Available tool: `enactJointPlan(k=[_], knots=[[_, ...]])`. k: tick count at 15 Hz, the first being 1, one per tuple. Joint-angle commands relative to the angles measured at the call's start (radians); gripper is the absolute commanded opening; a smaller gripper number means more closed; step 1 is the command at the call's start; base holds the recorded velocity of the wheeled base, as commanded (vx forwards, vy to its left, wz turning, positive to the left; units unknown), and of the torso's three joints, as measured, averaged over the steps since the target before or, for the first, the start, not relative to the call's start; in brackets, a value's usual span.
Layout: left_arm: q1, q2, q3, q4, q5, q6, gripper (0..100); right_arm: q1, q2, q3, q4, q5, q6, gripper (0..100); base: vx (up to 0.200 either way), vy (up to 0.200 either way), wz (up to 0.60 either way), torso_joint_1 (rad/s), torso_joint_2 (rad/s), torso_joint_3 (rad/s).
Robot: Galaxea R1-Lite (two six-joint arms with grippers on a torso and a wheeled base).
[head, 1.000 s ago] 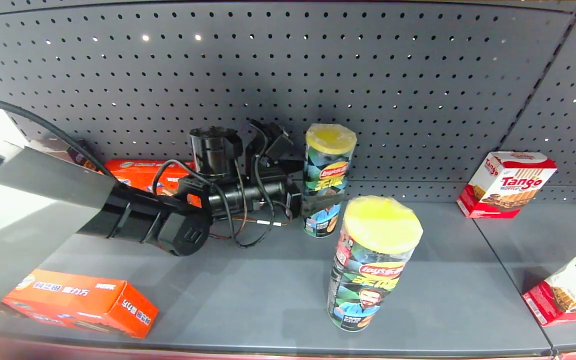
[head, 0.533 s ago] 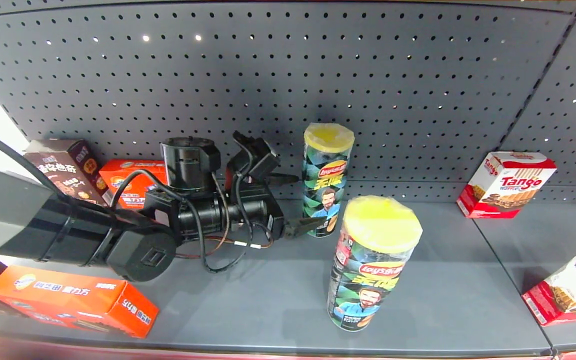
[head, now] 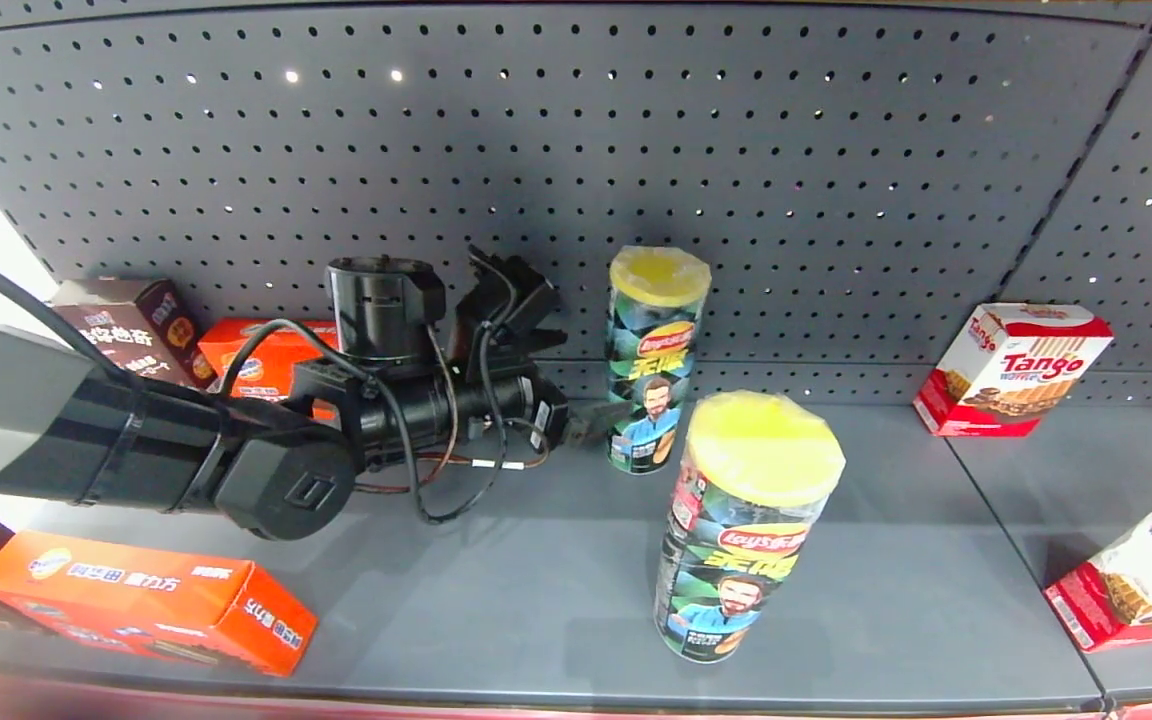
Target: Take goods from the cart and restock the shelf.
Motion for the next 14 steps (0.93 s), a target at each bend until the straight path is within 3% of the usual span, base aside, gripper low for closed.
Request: enactJointPlan(k=[1,8,11,14], knots=[[0.005,0.021,-0.019,-0.001,0.012,-0.005,100,0.000,0.001,0.000,0.000,0.000,0.000,100,0.000,0.000,0.00,0.000,0.00,0.000],[0.005,0.015,0.001,-0.002,0.012,-0.005,100,0.000,0.001,0.000,0.000,0.000,0.000,100,0.000,0.000,0.00,0.000,0.00,0.000],[-0.010,-0.082,0.068,-0.002,0.017,-0.005,100,0.000,0.001,0.000,0.000,0.000,0.000,100,0.000,0.000,0.00,0.000,0.00,0.000],[-0.032,-0.232,0.162,-0.004,0.082,-0.005,100,0.000,0.001,0.000,0.000,0.000,0.000,100,0.000,0.000,0.00,0.000,0.00,0.000]])
